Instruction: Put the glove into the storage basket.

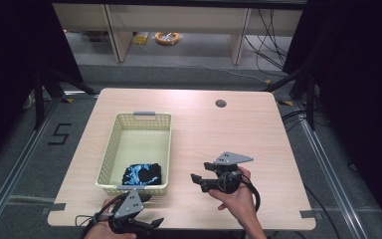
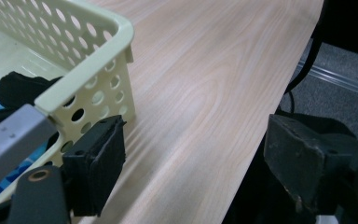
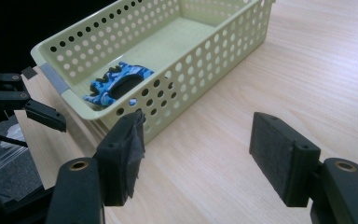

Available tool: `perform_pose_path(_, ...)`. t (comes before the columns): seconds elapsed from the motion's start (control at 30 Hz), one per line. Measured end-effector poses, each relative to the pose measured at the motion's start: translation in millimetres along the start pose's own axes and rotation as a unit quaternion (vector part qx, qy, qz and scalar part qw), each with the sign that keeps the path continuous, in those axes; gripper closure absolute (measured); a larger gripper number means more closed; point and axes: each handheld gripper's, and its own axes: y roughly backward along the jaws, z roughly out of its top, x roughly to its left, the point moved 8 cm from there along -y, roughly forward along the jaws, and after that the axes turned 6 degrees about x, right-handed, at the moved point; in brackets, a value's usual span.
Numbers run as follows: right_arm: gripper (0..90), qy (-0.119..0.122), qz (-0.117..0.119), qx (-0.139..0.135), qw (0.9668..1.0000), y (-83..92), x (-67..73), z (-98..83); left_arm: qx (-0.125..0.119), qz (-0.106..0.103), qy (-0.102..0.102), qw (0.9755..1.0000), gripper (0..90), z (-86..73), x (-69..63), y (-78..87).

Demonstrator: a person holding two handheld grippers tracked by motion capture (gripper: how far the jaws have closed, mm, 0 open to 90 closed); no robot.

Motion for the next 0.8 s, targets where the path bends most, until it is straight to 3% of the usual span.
perform_pose_path(0.03,36.1,-0.013,0.004,0.005,0.9999,1.2,1.7,-2.0,0.000,0.004,0.003,1.0000,19.7,-1.1,0.5,-0.3)
perform_pose_path(0.1,36.0,-0.011,0.007,0.000,0.9999,0.6,1.2,-4.2,0.003,0.001,0.013,0.9999,19.4,-2.6,-0.3,0.0)
perform_pose_path(0.13,35.8,0.001,0.005,-0.001,1.0000,0.2,-1.2,-4.6,0.003,0.001,0.013,0.9999,19.3,-2.6,-0.3,0.0)
perform_pose_path(0.2,35.7,-0.021,0.001,0.010,0.9997,3.0,-0.1,-9.8,0.003,0.000,0.011,0.9999,17.8,-4.9,0.2,-1.7)
perform_pose_path(0.33,35.4,-0.001,0.001,0.004,1.0000,2.3,-4.3,-12.5,0.004,0.007,0.004,1.0000,17.3,-7.4,2.7,-2.9)
perform_pose_path(0.4,35.3,-0.013,0.005,0.006,0.9999,3.4,-4.7,-16.4,0.013,-0.005,0.016,0.9998,17.1,-10.0,0.1,-2.8)
perform_pose_path(0.5,35.1,-0.018,0.002,0.007,0.9998,4.6,-7.7,-21.7,0.010,0.009,0.013,0.9998,17.1,-10.4,2.7,-2.9)
perform_pose_path(0.53,34.9,-0.040,0.006,0.011,0.9991,5.8,-5.6,-26.3,0.009,0.007,0.008,0.9999,17.1,-11.3,3.1,-3.4)
perform_pose_path(0.57,34.8,-0.025,0.004,0.010,0.9996,6.0,-9.1,-26.9,0.005,0.007,0.012,0.9999,17.1,-11.1,2.4,-4.1)
perform_pose_path(0.63,34.6,-0.021,-0.006,0.013,0.9997,7.9,-11.7,-30.2,0.005,0.007,0.010,0.9999,17.1,-11.3,2.6,-4.5)
perform_pose_path(0.7,34.3,-0.029,0.003,0.014,0.9995,8.3,-11.1,-33.3,0.019,0.002,0.006,0.9998,17.1,-13.3,2.7,-3.0)
perform_pose_path(0.73,34.2,-0.035,0.005,0.014,0.9993,8.9,-10.4,-35.1,0.022,0.013,0.000,0.9997,17.1,-14.4,4.9,-2.9)
perform_pose_path(0.8,34.0,-0.031,0.000,0.013,0.9994,10.5,-13.0,-37.8,0.017,0.010,0.007,0.9998,17.1,-13.8,3.4,-3.8)
